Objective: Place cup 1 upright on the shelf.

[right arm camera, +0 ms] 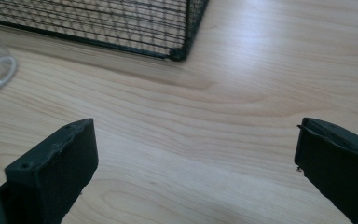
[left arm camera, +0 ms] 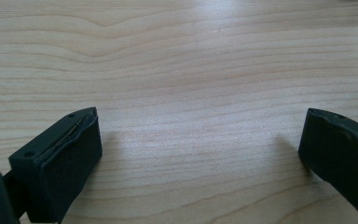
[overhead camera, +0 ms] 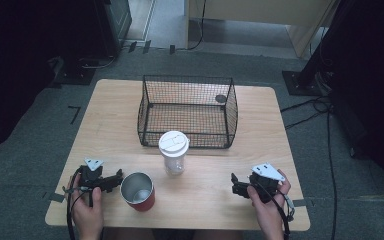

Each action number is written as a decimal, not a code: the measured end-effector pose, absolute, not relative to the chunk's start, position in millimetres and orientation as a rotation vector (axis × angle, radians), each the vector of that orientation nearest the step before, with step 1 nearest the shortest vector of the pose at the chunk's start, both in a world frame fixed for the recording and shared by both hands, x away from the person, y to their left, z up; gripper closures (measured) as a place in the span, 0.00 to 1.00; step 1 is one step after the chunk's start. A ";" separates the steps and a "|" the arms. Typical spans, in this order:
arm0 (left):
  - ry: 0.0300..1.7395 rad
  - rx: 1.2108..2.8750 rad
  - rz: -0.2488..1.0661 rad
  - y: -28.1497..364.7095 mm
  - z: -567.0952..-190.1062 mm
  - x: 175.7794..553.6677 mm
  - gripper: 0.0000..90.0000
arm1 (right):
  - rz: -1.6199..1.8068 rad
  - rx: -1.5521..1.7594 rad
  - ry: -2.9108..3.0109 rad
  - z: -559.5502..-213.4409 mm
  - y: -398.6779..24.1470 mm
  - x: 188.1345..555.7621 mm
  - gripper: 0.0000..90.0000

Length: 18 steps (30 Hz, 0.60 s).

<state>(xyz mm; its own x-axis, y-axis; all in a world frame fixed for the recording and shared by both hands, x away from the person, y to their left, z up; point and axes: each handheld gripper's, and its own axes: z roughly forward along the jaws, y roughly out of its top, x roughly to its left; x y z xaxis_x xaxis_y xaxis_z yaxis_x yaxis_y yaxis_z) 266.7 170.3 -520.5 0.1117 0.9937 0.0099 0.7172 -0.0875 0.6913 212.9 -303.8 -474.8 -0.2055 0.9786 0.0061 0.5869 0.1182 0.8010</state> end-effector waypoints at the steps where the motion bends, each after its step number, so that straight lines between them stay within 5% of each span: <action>1: 1.659 1.864 0.676 170.3 -520.4 266.7 0.00 | 0.938 1.506 1.864 -473.8 -301.3 213.1 0.00; 18: 1.660 1.863 0.676 170.3 -520.4 266.7 0.00 | 1.033 1.426 1.922 -466.5 -249.1 218.2 0.00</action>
